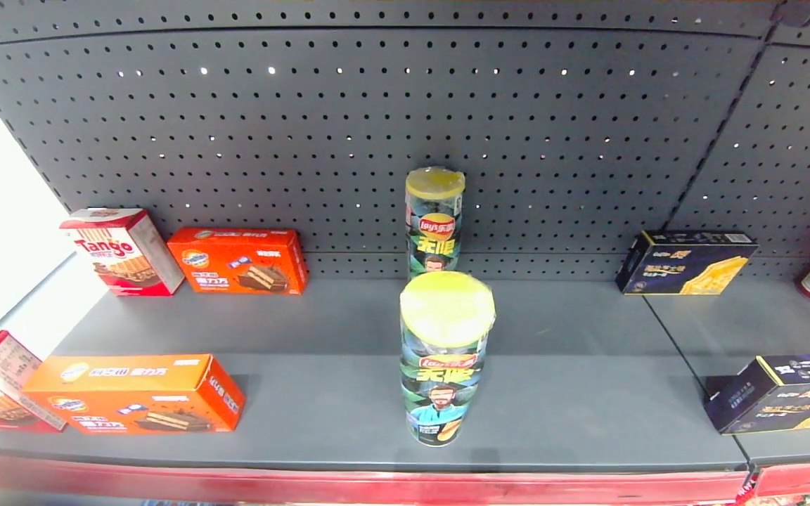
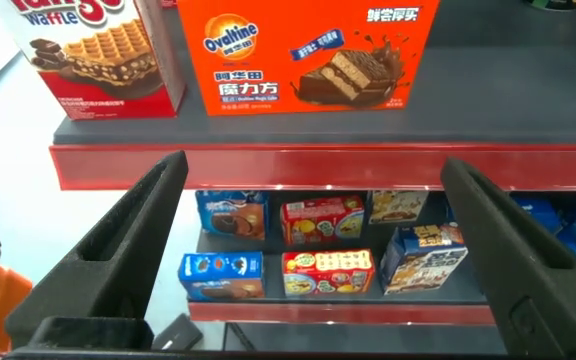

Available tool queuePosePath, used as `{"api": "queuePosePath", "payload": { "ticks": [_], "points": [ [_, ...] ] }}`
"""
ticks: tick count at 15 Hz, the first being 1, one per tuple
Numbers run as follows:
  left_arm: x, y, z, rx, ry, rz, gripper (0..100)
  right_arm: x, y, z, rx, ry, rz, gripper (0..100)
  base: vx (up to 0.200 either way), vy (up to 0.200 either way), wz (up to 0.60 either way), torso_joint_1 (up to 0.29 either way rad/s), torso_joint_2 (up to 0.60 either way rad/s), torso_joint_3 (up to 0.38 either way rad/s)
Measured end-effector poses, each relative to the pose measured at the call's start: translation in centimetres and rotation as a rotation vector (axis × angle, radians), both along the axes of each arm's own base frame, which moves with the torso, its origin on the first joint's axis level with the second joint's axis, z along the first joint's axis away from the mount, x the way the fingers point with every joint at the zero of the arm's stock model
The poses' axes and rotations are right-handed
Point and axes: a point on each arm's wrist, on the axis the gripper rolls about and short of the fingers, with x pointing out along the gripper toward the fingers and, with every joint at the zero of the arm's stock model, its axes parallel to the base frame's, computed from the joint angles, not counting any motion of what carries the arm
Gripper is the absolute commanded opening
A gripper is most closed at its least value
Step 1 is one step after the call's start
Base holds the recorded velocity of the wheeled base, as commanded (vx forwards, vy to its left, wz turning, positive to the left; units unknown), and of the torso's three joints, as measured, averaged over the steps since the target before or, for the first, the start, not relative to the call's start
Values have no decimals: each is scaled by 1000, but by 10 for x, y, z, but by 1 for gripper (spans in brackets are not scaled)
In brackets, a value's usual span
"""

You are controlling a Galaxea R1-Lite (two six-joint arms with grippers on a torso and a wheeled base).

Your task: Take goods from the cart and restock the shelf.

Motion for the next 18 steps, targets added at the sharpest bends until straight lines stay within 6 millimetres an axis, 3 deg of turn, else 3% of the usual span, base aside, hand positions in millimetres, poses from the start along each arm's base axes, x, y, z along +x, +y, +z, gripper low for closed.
{"api": "queuePosePath", "payload": {
  "ticks": [3, 13, 15, 18],
  "points": [
    [0, 0, 0, -3, 0, 5, 100, 0, 0, 0, 0, 0, 0, 100, 0, 133, 0, 0, 0, 2],
    [0, 0, 0, 0, 0, -1, 100, 0, 0, 0, 0, 0, -1, 100, 0, 0, 0, 0, 0, 0],
    [0, 0, 0, 2, -1, -2, 100, 0, 0, 0, 0, 0, -1, 100, -200, 0, 0, 2, 3, 2],
    [0, 0, 0, 0, -1, 0, 100, 0, 0, 0, 0, 1, -1, 100, 0, 0, 0, 0, 0, 0]
  ]
}}
